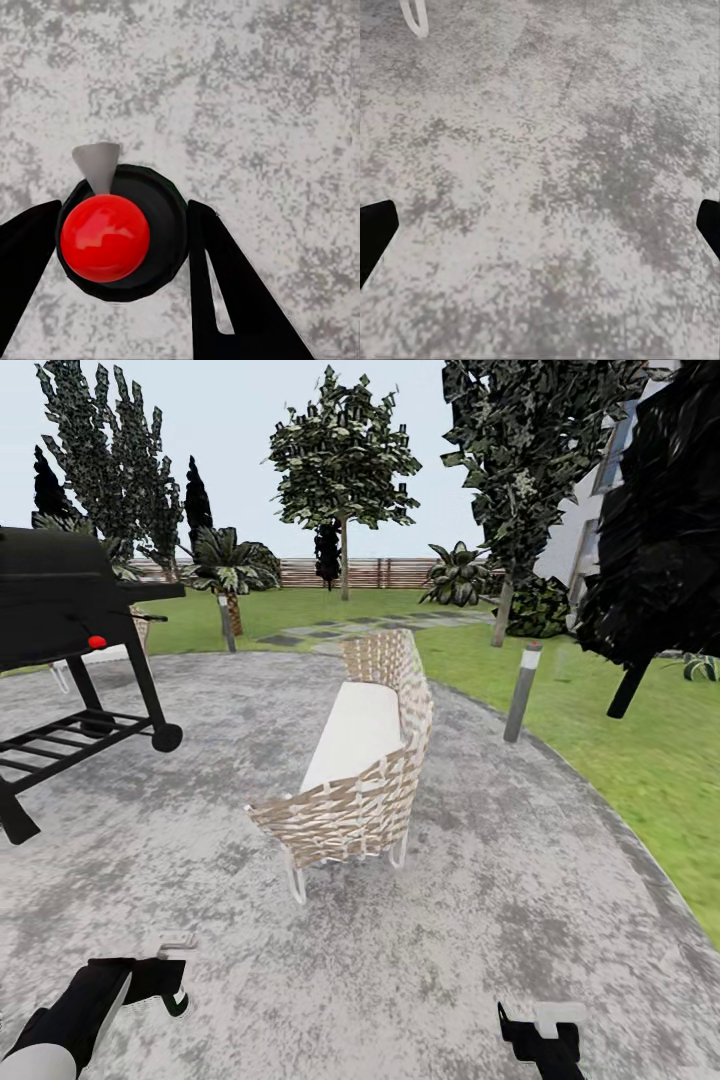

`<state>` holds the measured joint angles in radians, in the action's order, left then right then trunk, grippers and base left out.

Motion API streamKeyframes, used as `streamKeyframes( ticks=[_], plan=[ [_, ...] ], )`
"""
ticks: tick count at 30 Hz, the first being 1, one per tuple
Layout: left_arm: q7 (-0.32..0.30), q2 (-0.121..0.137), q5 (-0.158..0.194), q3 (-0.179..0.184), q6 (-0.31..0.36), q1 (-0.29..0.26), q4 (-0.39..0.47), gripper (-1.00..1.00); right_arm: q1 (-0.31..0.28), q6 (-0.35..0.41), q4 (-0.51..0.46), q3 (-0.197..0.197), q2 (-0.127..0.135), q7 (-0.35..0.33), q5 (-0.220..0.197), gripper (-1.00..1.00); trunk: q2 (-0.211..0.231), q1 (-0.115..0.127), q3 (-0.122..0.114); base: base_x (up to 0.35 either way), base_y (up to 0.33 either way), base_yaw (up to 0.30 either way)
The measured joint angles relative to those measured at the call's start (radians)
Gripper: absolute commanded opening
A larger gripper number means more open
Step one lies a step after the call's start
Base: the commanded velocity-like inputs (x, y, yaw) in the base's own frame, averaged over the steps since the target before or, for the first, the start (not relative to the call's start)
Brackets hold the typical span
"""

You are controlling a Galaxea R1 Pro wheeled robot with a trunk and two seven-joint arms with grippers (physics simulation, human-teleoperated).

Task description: In the garden, pick up the pesticide atomizer on the floor and spray pesticide onto both trees until each tree trunk is fully covered.

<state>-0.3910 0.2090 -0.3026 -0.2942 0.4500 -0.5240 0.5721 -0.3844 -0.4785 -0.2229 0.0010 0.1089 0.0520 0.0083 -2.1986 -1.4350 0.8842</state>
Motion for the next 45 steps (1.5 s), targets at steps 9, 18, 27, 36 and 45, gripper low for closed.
streamKeyframes(
  ticks=[9,18,27,36,45],
  plan=[
    [0.0,-0.001,0.0,0.0,-0.002,0.0,-0.001,-1.0,0.0,0.0,0.001,0.0,0.0,0.001,0.0,1.0,0.0,0.0,0.0,0.218,0.287,0.0],
    [0.0,0.0,0.0,0.0,-0.002,0.0,-0.001,-1.0,0.0,0.0,0.001,0.0,0.0,0.002,0.0,1.0,0.0,0.0,0.0,0.23,0.282,0.0],
    [0.0,-0.001,0.0,0.0,-0.002,0.0,-0.001,-1.0,0.0,0.0,0.001,0.0,0.0,0.002,0.0,1.0,0.0,0.0,0.0,0.192,0.288,0.0],
    [0.0,-0.001,0.0,0.0,-0.002,0.0,-0.001,-1.0,0.0,0.0,0.001,0.0,0.0,0.002,0.0,1.0,0.0,0.0,0.0,0.175,0.298,0.0],
    [0.0,0.0,0.0,0.0,-0.002,0.0,-0.001,-1.0,0.0,0.0,0.001,0.001,0.0,0.002,0.0,1.0,0.0,0.0,0.0,0.16,0.305,0.0]
  ],
)
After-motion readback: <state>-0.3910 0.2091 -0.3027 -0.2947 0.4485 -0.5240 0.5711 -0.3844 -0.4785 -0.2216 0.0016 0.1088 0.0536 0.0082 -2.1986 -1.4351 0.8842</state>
